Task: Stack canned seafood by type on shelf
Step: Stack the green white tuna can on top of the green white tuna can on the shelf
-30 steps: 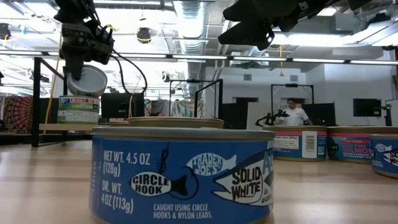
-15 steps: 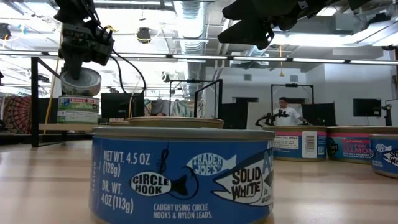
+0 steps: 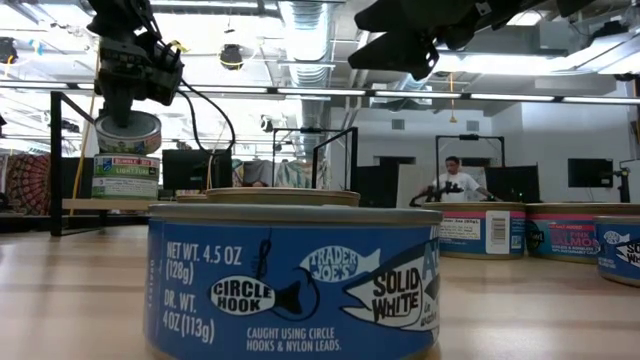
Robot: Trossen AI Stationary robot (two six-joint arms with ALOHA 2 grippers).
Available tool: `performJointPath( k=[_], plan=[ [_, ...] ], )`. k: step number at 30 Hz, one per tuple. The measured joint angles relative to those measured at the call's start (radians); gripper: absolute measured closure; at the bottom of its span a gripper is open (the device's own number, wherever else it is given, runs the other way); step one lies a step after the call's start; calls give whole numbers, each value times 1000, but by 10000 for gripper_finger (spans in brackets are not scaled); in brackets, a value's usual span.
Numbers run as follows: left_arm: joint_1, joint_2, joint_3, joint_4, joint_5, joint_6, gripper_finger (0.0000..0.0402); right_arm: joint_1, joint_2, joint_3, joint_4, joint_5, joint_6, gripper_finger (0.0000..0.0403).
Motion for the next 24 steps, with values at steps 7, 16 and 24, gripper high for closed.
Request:
performJointPath(
  k=[7, 16, 24],
  plan=[
    [0, 0, 0, 26, -14, -19, 190, 0, 0, 0, 20, -13, -6, 101],
    [0, 0, 0, 30, -32, -19, 190, 0, 0, 0, 20, -17, -7, 101],
    [0, 0, 0, 31, -30, -30, 166, 0, 0, 0, 19, -18, -7, 101]
  ],
)
